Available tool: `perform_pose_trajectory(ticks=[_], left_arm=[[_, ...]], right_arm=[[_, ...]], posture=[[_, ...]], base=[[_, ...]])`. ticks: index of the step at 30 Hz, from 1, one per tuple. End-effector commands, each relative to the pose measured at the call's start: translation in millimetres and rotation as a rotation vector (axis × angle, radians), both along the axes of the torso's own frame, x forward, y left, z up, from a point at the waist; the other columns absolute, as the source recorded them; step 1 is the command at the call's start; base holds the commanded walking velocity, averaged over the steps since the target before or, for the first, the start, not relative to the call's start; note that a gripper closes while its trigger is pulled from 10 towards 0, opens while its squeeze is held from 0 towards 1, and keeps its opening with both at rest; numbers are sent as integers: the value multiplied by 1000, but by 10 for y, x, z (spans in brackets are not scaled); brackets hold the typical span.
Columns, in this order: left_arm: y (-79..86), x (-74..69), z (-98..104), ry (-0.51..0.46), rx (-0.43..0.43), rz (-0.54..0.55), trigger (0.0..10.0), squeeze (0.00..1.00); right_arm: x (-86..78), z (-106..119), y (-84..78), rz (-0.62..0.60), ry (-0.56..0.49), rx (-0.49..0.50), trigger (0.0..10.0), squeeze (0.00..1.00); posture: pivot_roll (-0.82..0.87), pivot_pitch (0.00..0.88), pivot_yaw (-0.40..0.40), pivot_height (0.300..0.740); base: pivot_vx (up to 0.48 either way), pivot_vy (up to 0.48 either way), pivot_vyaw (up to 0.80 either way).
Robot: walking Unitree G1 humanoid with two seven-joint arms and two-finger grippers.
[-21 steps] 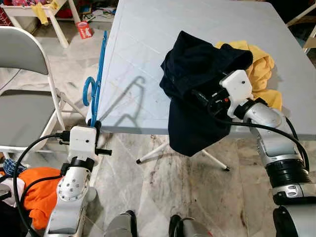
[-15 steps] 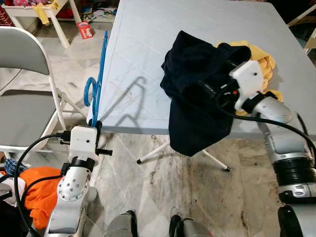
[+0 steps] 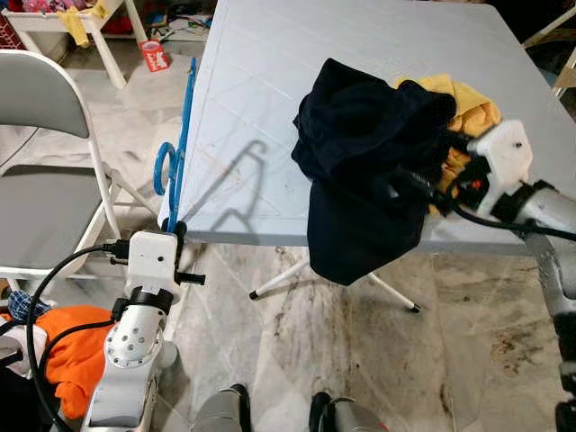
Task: Hang hanger
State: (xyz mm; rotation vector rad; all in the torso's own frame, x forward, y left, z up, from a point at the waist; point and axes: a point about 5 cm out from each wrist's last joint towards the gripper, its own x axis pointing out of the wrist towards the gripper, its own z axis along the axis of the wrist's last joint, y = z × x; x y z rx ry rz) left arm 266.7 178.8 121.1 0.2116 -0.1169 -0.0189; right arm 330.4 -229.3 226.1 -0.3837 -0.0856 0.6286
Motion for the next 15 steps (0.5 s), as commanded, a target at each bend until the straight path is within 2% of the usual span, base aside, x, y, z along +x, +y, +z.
perform_pose_trajectory(ticks=[1, 6, 15], left_arm=[[-6, -31, -93, 49, -2, -7, 10000, 0], [-28, -23, -93, 51, -4, -16, 10000, 0], [-16, -31, -91, 52, -3, -19, 10000, 0]], right_arm=[[-71, 56, -37, 37, 15, -7, 10000, 1000], [-171, -115, -13, 100, 129, -15, 10000, 1000], [-253, -270, 101, 179, 236, -27, 10000, 1000]], posture=[[47, 209, 9, 740], [43, 210, 13, 740], [47, 216, 14, 740]], base=[[0, 0, 0], [0, 0, 0], [0, 0, 0]])
